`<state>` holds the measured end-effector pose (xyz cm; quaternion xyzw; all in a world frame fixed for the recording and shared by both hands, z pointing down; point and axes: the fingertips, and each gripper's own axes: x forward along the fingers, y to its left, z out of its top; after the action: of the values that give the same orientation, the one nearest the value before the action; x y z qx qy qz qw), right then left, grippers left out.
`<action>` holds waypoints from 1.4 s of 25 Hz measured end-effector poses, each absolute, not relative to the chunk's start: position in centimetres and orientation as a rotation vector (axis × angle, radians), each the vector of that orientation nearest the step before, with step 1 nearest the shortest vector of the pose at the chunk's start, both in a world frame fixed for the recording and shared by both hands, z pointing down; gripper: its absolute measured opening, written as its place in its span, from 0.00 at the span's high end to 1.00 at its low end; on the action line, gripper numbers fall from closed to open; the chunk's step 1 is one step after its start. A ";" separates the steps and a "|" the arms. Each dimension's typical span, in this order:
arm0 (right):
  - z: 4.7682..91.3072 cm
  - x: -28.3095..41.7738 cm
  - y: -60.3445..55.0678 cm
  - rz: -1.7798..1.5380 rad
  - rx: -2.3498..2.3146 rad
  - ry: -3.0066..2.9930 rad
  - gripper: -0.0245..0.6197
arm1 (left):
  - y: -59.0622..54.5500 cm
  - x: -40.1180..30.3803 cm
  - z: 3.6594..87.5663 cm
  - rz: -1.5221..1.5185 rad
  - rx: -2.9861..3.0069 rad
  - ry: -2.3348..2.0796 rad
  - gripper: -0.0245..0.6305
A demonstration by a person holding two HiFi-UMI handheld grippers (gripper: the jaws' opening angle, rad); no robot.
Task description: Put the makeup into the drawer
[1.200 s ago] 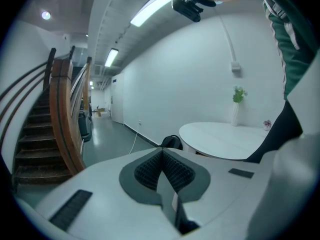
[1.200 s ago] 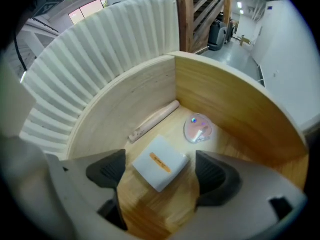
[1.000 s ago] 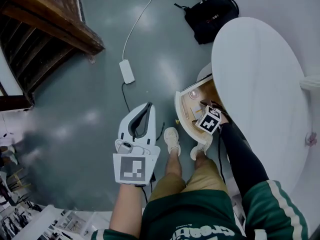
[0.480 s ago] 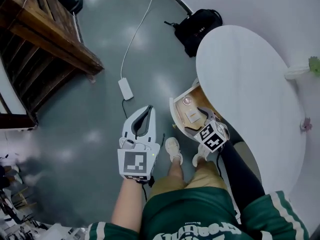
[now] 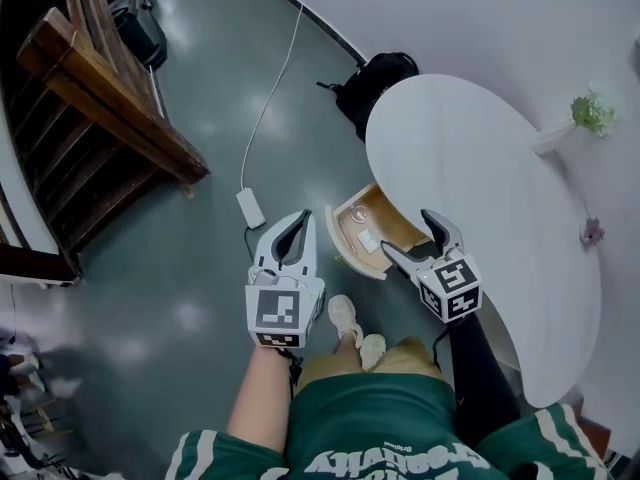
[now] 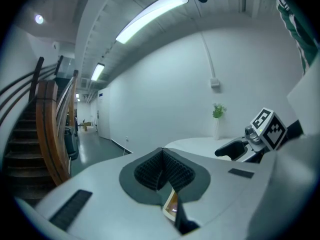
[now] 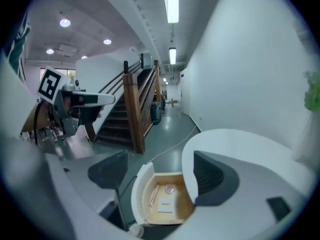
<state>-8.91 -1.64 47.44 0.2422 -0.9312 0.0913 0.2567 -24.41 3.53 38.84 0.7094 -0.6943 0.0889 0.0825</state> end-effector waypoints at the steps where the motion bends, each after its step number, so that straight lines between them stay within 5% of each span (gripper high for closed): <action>1: 46.0 -8.5 -1.4 0.234 0.676 -2.551 0.31 | 3.8 -23.9 38.2 0.260 2.122 -2.079 0.96; 17: 32.9 -1.7 7.1 0.107 0.739 -2.782 0.37 | 13.1 -16.7 29.8 0.222 2.132 -2.139 0.96; 26: 29.5 1.2 9.9 0.046 0.852 -2.838 0.72 | 16.1 -14.4 28.0 0.258 2.178 -2.155 0.96; 29: 28.5 1.3 10.8 0.010 0.877 -2.852 0.96 | 16.5 -14.4 27.2 0.265 2.208 -2.136 0.96; 35: 26.9 1.1 11.9 -0.049 0.994 -2.841 0.96 | 16.7 -15.2 26.2 0.261 2.292 -2.069 0.96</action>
<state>1.06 11.85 26.87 0.3296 -0.9417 -0.0162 0.0657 -15.25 16.69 26.22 0.7395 -0.6675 0.0841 0.0214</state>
